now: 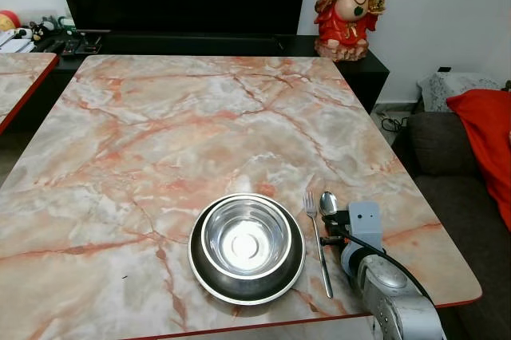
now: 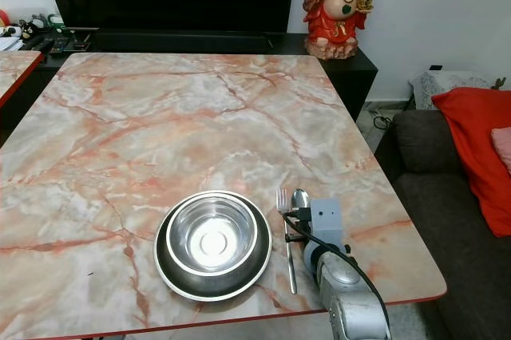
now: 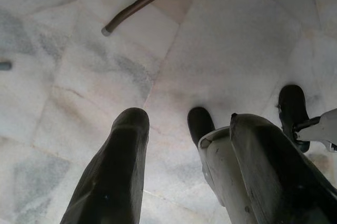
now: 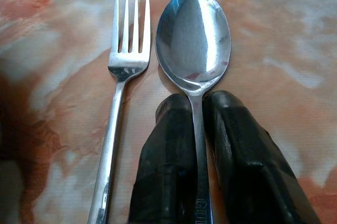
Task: Setting the table
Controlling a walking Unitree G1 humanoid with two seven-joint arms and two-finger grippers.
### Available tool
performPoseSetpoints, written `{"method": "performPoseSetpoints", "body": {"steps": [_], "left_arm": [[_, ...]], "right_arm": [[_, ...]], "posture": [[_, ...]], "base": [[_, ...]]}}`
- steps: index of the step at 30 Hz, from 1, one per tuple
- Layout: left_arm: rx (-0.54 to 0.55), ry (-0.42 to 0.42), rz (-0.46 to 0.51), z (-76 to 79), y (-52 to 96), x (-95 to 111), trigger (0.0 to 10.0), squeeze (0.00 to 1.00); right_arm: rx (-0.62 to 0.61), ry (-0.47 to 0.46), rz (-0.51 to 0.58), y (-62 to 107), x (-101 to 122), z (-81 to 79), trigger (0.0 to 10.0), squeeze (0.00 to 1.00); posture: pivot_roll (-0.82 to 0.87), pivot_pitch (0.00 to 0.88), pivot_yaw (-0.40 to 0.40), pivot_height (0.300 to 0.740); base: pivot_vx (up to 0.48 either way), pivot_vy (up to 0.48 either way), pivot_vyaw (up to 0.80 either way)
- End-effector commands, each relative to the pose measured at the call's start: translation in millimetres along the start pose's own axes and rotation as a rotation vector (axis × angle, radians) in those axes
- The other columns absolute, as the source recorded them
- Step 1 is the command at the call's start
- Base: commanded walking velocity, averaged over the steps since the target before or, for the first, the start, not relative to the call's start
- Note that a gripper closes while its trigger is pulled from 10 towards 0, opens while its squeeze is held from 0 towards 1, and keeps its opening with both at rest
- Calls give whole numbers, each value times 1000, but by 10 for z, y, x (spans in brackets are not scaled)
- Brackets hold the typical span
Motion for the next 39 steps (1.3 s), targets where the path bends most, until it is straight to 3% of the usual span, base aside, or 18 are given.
{"method": "performPoseSetpoints", "body": {"steps": [1,6,8,11,13,14,15,25,39], "left_arm": [[-7,6,-27,31,10,-65,10000,0],[-6,4,-26,32,9,-62,10000,0],[-5,3,-25,30,8,-60,10000,0],[-4,4,-24,31,7,-55,10000,0],[-4,5,-24,31,7,-54,10000,0],[-4,5,-24,31,7,-54,10000,0],[-4,5,-24,32,6,-54,10000,0],[-4,6,-23,36,4,-48,10000,0],[-2,7,-21,35,2,-39,10000,0]], "right_arm": [[-2,3,-44,1,-81,-2,10000,133],[8,-18,-38,14,-59,-3,10000,169],[11,-14,-37,14,-49,-5,10000,608],[7,-10,-38,12,-47,2,10000,494],[7,-14,-38,11,-46,4,10000,255],[7,-15,-37,11,-43,5,10000,51],[7,-16,-37,13,-38,5,10000,0],[23,0,-50,42,-39,-6,10000,0],[60,-56,-129,107,-194,-13,10000,0]], "posture": [[-33,119,-65,740],[-34,120,-66,740],[-36,120,-67,740],[-36,120,-67,740],[-36,120,-67,740],[-36,120,-67,740],[-36,120,-67,740],[-36,119,-69,740],[-39,117,-71,740]], "base": [[0,0,0],[0,0,0],[0,0,0],[0,0,0],[0,0,0],[0,0,0],[0,0,0],[0,0,0],[0,0,0]]}}
Point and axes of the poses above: a point about 5 cm out from each wrist's last joint towards the gripper, its own y axis pointing back from the gripper into the wrist, its own x axis along the axis of the wrist's last joint, z = x × y, the point moved 2 cm from there along -y, pointing out of the wrist towards the gripper, and after that the axes turned 6 degrees about -y, right-handed, at the moved point
